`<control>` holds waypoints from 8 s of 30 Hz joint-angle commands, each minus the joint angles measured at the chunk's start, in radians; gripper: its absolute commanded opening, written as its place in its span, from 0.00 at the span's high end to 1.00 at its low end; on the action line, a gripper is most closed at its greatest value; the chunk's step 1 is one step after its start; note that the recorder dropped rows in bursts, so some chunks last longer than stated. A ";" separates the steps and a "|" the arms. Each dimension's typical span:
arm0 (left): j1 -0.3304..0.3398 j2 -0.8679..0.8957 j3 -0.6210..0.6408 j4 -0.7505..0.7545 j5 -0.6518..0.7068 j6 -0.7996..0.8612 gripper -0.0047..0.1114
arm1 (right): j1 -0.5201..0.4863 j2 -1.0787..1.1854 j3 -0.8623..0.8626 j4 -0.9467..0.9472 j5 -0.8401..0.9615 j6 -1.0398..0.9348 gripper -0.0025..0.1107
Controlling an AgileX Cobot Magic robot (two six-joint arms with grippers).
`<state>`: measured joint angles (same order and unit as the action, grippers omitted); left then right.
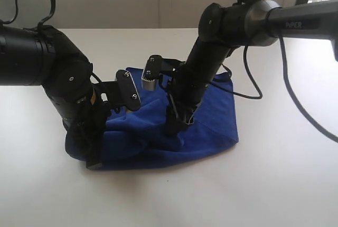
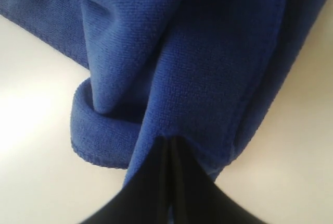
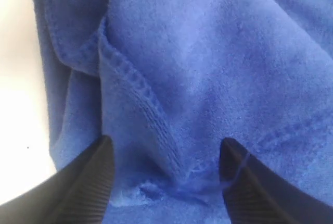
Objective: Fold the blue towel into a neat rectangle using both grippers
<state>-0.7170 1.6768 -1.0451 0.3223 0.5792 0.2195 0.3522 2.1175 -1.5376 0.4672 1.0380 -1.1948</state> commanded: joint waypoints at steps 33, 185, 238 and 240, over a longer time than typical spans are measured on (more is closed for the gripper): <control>-0.004 -0.011 0.007 -0.004 0.021 -0.140 0.96 | 0.009 -0.130 0.003 -0.008 0.107 0.049 0.97; -0.356 -0.794 0.007 -0.150 -0.153 -0.243 0.96 | 0.009 -1.437 0.434 -0.234 0.072 0.457 0.98; -0.337 -0.548 0.007 0.724 0.148 -1.154 0.96 | 0.009 -1.183 0.550 -0.497 -0.175 0.727 0.98; -0.256 -0.536 0.007 0.723 0.141 -1.194 0.96 | 0.009 -1.148 0.550 -0.556 -0.187 0.784 0.98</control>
<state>-1.0206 1.1344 -1.0413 1.0244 0.6985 -0.9379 0.3603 0.9486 -0.9911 -0.0424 0.8726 -0.4525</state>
